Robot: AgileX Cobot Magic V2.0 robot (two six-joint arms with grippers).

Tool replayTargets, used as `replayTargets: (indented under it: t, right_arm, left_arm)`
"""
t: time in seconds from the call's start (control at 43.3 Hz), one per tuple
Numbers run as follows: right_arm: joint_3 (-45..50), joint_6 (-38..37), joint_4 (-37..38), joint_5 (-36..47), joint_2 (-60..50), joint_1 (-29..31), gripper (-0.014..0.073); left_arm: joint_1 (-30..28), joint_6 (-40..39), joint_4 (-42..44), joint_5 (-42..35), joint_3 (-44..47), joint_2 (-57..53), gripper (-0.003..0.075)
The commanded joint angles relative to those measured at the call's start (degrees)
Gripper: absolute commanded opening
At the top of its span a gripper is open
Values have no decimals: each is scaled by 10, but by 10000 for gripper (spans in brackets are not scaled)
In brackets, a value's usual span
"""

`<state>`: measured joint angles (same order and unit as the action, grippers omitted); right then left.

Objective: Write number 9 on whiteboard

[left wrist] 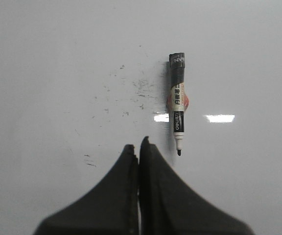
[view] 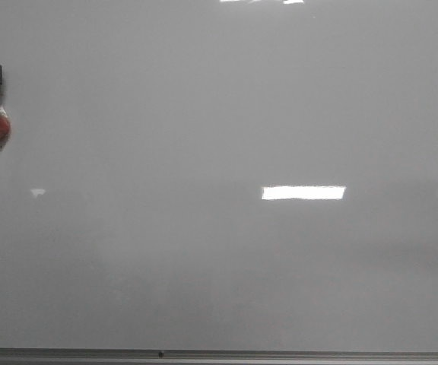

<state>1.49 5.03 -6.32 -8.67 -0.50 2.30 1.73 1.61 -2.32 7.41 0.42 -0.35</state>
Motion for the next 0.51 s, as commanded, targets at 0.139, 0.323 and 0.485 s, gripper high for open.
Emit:
replayTargets:
  t: [0.139, 0.323, 0.485]
  right_arm:
    - [-1, 1, 4, 41, -11, 4, -62]
    - [-1, 1, 3, 44, -11, 4, -62]
    - [-13, 1, 3, 79, -11, 4, -62]
  left_arm:
    - [-1, -4, 0, -52, 1, -11, -19]
    - [-1, -4, 0, -70, 1, -11, -19]
    - [-1, -4, -6, -155, -6, -11, -19]
